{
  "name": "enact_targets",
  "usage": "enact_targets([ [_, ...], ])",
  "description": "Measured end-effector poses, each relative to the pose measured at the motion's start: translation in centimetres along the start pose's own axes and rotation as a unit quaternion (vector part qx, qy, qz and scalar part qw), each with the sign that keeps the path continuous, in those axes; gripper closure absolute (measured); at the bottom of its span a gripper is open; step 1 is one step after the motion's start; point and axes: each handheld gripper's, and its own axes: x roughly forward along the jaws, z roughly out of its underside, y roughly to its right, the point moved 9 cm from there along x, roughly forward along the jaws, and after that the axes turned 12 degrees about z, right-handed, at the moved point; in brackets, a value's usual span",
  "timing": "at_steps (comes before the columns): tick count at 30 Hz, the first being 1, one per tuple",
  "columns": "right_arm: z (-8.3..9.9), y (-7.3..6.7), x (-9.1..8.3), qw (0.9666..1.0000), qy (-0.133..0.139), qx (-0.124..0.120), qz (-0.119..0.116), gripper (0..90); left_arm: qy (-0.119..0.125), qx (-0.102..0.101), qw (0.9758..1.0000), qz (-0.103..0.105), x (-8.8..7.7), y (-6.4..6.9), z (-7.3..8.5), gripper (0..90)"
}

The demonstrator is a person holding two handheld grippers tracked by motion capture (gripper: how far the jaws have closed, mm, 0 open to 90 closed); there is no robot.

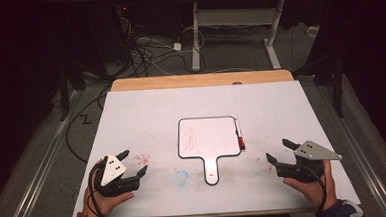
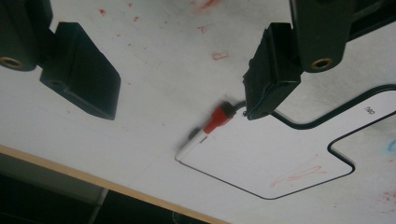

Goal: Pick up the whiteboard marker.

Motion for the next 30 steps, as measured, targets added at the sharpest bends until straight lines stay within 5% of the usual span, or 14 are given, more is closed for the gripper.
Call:
enact_targets([
  [16,-1.1,0.0,0.8,0.9997,0.008,-0.02,-0.006,31.1,-0.026,0.007,0.9996,0.008,0.8,0.7,0.6,22.3],
  [19,-1.8,-0.3,2.0,0.9994,-0.006,-0.028,-0.022,35.3,-0.039,0.019,0.999,0.008,1.2,0.6,0.8,22.0],
  [21,-2.1,-0.4,3.1,0.9985,-0.032,-0.007,-0.044,35.6,-0.043,0.022,0.9988,0.009,1.3,0.6,0.8,22.0],
  [26,-3.3,-0.3,5.9,0.9928,-0.086,0.038,-0.075,38.2,-0.057,0.024,0.998,0.008,1.5,0.7,1.2,22.1],
  [30,-3.9,-0.6,8.4,0.987,-0.128,0.047,-0.085,43.2,-0.061,0.025,0.9977,0.01,1.5,0.9,1.4,22.1],
])
